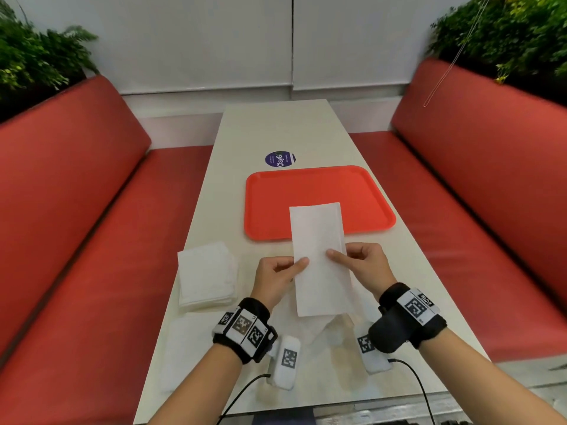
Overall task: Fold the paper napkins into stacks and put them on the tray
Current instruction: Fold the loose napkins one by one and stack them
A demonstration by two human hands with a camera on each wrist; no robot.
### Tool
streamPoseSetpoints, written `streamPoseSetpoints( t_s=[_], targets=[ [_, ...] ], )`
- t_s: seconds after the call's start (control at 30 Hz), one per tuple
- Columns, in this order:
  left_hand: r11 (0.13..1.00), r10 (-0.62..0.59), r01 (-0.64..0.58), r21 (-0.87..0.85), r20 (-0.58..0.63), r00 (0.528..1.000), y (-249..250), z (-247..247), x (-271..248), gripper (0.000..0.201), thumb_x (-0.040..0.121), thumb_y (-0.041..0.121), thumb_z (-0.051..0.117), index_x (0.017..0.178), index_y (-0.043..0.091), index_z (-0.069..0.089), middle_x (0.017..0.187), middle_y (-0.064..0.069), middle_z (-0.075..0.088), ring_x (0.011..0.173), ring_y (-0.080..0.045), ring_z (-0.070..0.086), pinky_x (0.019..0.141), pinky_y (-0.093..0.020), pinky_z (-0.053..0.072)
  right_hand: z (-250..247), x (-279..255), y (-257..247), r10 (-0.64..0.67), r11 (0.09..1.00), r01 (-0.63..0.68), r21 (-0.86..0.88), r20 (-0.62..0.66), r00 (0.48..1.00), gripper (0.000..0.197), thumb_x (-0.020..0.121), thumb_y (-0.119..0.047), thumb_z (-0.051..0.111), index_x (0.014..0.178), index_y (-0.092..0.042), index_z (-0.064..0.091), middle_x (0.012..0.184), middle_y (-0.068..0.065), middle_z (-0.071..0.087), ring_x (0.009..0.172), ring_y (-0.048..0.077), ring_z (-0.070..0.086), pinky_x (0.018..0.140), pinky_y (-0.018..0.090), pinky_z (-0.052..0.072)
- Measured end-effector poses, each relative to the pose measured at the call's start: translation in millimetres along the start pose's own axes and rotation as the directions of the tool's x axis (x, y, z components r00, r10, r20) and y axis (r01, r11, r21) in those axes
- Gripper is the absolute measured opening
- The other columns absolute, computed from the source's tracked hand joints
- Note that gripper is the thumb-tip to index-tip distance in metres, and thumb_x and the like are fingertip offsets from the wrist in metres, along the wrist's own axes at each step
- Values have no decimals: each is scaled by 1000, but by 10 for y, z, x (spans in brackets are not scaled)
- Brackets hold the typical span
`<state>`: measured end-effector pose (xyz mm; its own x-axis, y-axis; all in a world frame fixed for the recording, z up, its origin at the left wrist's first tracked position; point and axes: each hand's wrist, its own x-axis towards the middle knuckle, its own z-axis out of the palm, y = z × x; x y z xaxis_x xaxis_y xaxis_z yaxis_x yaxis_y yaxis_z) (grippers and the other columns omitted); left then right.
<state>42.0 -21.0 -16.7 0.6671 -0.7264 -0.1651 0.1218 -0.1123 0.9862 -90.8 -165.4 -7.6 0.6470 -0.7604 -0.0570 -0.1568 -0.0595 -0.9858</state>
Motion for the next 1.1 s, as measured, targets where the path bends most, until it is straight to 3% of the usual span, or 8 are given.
streamPoseSetpoints(
  t_s=[0.13,0.23,0.33,0.47,0.67,0.83,0.97,1.1],
  targets=[
    [993,-20,20,-116,5,1000,67,-31,-81,19,88,11,70,103,0,73,99,-13,76,95,-29,72,81,-36,58,41,-61,-69,-6,998,-2,63,122,993,23,84,-13,74,102,-1,73,96,14,76,86,31,73,68,38,55],
    [975,-42,36,-219,-26,999,133,-107,-133,18,89,5,65,106,7,71,93,-10,76,80,-21,73,67,-29,57,60,-88,-74,-31,984,4,176,151,988,20,86,-3,69,105,4,71,88,13,75,70,18,68,58,23,52],
    [951,-48,44,-305,-6,999,254,-206,-236,19,91,-1,57,96,11,72,75,-2,71,57,-10,61,54,-19,50,93,-106,-116,-64,960,11,279,178,982,13,90,10,57,100,13,64,62,-3,68,51,5,57,49,13,44],
    [957,2,2,-291,13,1000,389,-373,-386,25,97,7,40,87,8,62,70,-5,56,55,-12,49,50,-19,42,178,-132,-191,-87,959,15,283,243,966,26,92,17,44,83,4,64,62,-7,65,50,1,55,47,10,41],
    [977,208,-203,69,-86,974,309,-582,-527,22,83,2,72,79,10,52,71,0,53,66,-16,51,62,-21,42,287,-194,-242,-81,981,10,193,366,927,18,74,-8,48,65,-5,64,78,16,64,72,20,59,64,22,50],
    [945,258,-249,211,-16,966,294,-638,-720,31,85,2,70,91,16,43,67,11,51,62,-13,50,62,-20,43,461,-233,-365,-172,983,126,131,446,879,19,82,-15,74,85,-4,58,96,20,74,96,30,70,89,33,52],
    [912,303,-287,294,-10,953,303,-646,-827,28,88,7,68,95,20,44,66,14,53,62,-8,52,62,-20,43,691,-309,-442,-178,970,237,-56,502,847,16,82,-22,77,92,-10,77,83,8,77,78,18,69,80,34,52],
    [889,368,-311,335,-121,922,300,-709,-888,8,91,17,67,97,16,63,71,8,70,72,-8,67,65,-17,48,871,-368,-441,-176,971,232,-51,504,845,19,80,-27,79,84,-8,79,81,8,77,81,32,72,77,42,55]
  ],
)
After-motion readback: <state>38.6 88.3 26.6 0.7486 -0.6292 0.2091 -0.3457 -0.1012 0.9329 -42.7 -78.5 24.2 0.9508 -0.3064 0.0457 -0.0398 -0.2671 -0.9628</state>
